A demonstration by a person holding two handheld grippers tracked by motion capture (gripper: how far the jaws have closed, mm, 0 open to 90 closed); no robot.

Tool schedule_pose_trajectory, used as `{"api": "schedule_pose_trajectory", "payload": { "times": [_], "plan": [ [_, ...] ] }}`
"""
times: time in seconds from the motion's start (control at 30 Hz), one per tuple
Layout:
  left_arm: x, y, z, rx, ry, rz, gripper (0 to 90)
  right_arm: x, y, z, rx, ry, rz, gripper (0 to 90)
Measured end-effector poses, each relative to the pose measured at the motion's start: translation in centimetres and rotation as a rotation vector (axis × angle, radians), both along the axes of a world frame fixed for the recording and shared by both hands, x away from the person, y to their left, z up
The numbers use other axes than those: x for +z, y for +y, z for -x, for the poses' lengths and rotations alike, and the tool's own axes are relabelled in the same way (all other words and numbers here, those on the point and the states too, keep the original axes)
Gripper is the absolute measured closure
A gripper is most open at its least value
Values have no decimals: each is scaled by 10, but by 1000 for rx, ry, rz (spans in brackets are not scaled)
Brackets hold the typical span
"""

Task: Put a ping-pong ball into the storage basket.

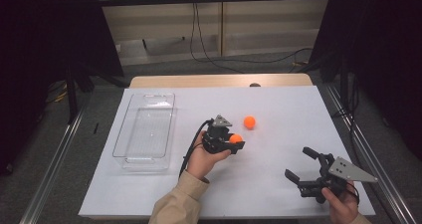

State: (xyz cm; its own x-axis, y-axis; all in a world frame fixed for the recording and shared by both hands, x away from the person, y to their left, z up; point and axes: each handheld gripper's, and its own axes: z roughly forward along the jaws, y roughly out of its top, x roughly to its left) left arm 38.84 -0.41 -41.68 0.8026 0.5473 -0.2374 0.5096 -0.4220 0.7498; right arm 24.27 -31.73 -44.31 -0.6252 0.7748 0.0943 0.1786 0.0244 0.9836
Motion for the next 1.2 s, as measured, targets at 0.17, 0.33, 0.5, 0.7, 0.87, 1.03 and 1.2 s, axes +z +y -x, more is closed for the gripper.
{"api": "schedule_pose_trajectory", "payload": {
  "times": [0.17,0.33,0.5,0.7,0.87,1.03,1.2],
  "plan": [
    [0,1,-1,2,5,-10,509,0,0,0,-1,-3,-2,11],
    [0,-1,-1,6,4,-15,509,0,0,0,1,-3,0,11],
    [2,-3,0,7,7,-12,509,0,-1,0,-4,0,-1,11],
    [4,-1,-1,9,3,-12,509,1,-1,0,-4,-3,2,11],
    [5,0,1,5,2,-12,509,0,-1,0,-4,-2,1,11],
    [7,2,1,4,-2,-8,509,1,-1,0,-5,-5,3,11],
    [10,7,0,17,-5,-1,509,0,-1,0,-5,-3,3,11]
  ]
}}
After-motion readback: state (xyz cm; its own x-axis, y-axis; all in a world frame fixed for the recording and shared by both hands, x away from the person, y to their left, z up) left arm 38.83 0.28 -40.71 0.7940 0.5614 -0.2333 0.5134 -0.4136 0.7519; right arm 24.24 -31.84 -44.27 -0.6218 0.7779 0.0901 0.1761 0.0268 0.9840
